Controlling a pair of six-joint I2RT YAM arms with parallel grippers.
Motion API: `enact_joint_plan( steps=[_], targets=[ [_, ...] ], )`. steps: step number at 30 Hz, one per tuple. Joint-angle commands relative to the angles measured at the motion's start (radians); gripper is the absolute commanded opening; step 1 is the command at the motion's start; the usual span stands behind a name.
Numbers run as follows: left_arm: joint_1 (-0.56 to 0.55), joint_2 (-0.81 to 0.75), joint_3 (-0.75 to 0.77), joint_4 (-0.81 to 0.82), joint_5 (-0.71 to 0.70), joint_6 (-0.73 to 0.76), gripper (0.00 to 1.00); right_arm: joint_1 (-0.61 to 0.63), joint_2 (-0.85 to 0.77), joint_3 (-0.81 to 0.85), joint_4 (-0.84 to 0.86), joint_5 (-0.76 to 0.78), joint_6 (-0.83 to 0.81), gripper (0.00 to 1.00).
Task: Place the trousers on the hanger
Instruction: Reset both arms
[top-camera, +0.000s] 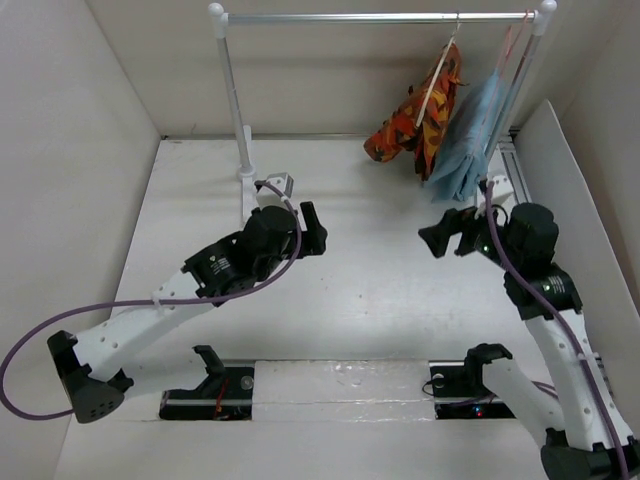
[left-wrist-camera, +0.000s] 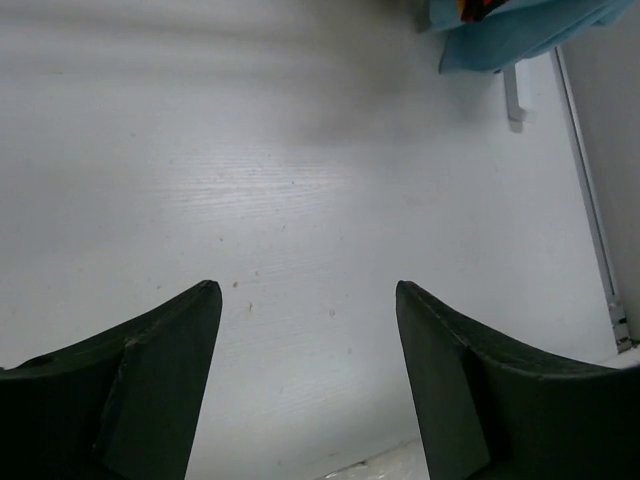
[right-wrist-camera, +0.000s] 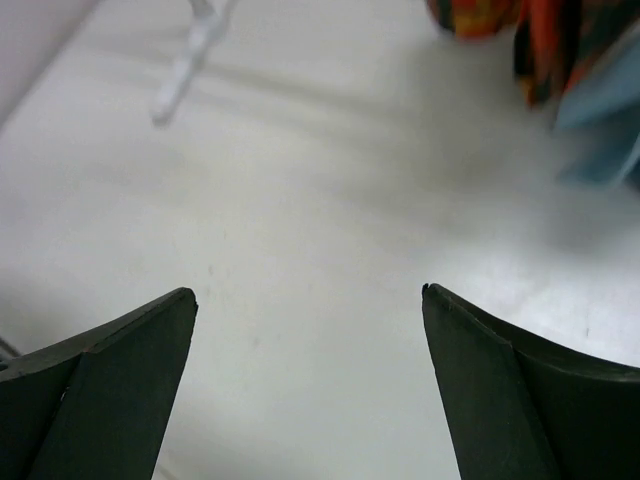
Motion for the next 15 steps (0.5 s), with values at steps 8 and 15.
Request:
enact_joint_plan(
  steps=[8,15],
  targets=[
    [0.004,-0.135,-0.222,0.106,0.070,-0.081,0.69,0.073,-0.286,-0.231,-0.406,0.305,-0.014,1.00],
    [0.004,-0.109,-0.225,0.136,0.089,-0.093,0.68,0.073,-0.220,-0.170,-0.302,0.257,-0.008,1.00]
  ],
)
